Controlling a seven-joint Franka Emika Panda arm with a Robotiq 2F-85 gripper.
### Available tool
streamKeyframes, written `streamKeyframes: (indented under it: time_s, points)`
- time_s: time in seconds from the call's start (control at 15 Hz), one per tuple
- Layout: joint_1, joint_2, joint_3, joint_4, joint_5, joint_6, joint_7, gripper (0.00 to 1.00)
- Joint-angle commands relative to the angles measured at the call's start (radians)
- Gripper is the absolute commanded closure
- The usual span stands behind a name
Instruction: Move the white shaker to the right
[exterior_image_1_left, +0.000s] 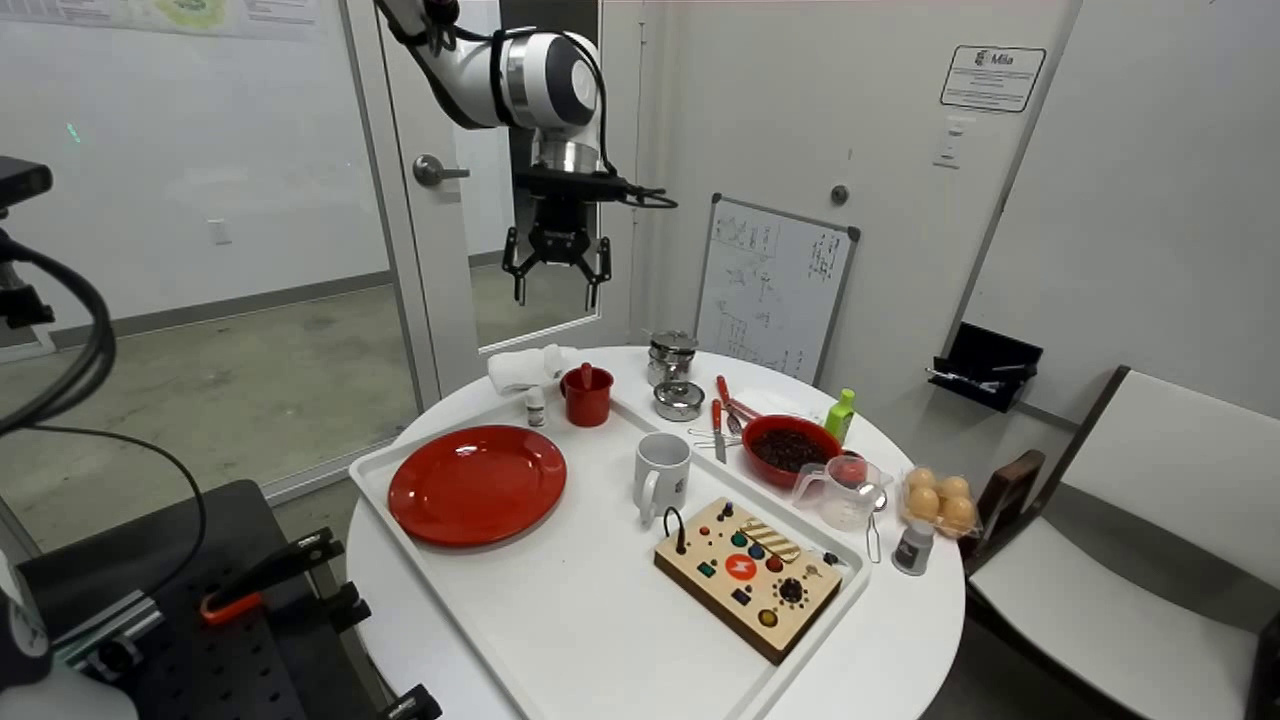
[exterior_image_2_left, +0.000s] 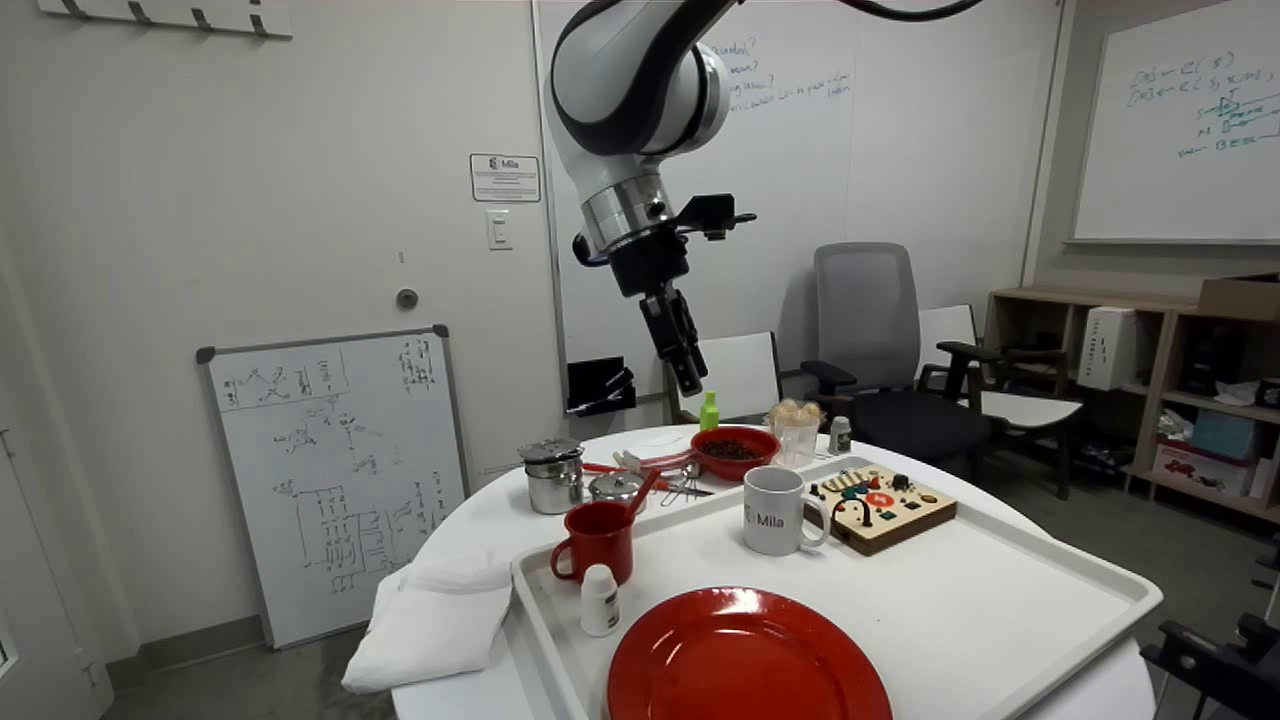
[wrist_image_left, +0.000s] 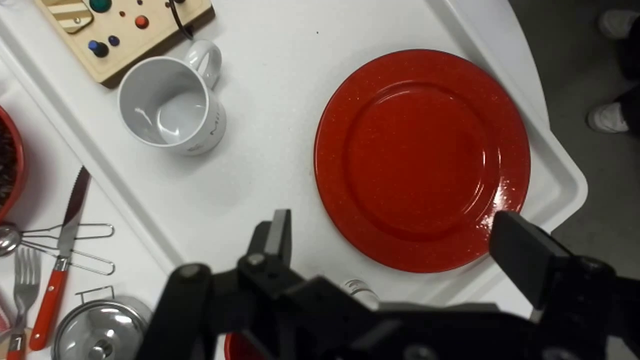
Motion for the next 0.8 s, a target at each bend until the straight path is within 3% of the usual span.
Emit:
streamKeyframes:
  time_s: [0.0,0.13,0.2,0.73]
  points:
    - [0.004,0.009,-0.004,0.019,0.003,-0.016,-0.007,0.00]
    - [0.003,0.014,-0.005,0.034,0.003,-0.028,-0.013,0.00]
    - [0.002,0.021,-0.004,0.030,0.004,0.021,-0.002,0.00]
    - [0.046,0.258,0.017,0.209,0.029,0.168,-0.009,0.00]
